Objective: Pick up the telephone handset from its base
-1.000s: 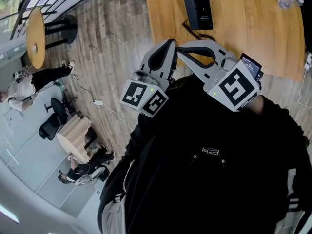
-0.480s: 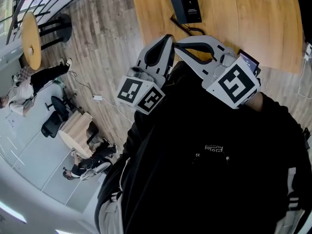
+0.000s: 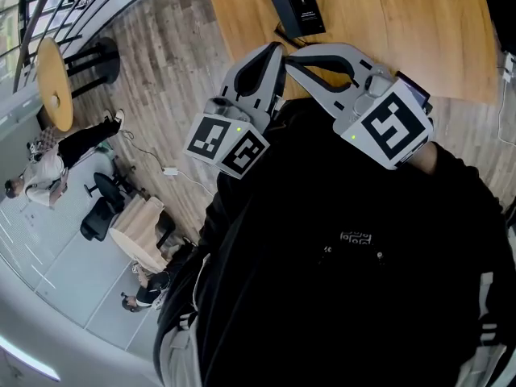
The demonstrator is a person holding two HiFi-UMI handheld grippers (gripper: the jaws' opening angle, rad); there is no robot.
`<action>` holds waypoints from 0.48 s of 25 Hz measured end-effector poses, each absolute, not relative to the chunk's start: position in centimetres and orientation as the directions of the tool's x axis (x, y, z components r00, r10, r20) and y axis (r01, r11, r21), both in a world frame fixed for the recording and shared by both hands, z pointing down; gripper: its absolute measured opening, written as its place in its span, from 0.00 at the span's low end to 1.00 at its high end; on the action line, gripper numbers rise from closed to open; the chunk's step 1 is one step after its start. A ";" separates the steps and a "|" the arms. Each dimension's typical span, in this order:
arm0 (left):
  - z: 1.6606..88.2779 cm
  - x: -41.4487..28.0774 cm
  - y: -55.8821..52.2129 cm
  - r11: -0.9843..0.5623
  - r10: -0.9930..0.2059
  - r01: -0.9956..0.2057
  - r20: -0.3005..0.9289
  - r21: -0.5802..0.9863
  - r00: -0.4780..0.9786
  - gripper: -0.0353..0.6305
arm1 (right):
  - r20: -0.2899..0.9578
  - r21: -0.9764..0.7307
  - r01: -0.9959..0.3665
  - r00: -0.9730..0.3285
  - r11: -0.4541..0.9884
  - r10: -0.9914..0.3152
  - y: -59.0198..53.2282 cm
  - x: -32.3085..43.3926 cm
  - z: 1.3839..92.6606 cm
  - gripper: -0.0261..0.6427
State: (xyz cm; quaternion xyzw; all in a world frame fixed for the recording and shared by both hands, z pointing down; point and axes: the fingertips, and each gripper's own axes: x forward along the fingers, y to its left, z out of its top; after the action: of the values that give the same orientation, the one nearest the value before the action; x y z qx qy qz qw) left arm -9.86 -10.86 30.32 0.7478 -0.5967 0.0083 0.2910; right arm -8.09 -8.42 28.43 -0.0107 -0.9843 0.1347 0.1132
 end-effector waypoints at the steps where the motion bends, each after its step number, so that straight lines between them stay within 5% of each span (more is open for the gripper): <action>1: 30.1 -9.9 -11.0 -0.130 -0.887 -0.896 0.355 0.424 0.296 0.06 | 0.221 -0.263 -0.020 -0.975 0.965 0.040 -8.6 -8.1 28.3 0.06; 12: 29.5 -12.7 -11.4 -0.185 -0.885 -0.854 0.295 0.487 0.360 0.06 | 0.243 -0.223 -0.064 -0.970 0.973 -0.008 -8.8 -11.1 27.6 0.06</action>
State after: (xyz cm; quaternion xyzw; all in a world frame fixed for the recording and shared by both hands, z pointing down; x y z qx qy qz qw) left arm -12.71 -11.35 29.52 0.7691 -0.5651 -0.0265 0.2972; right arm -11.08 -8.79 27.56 0.0181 -0.9858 0.1153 0.1210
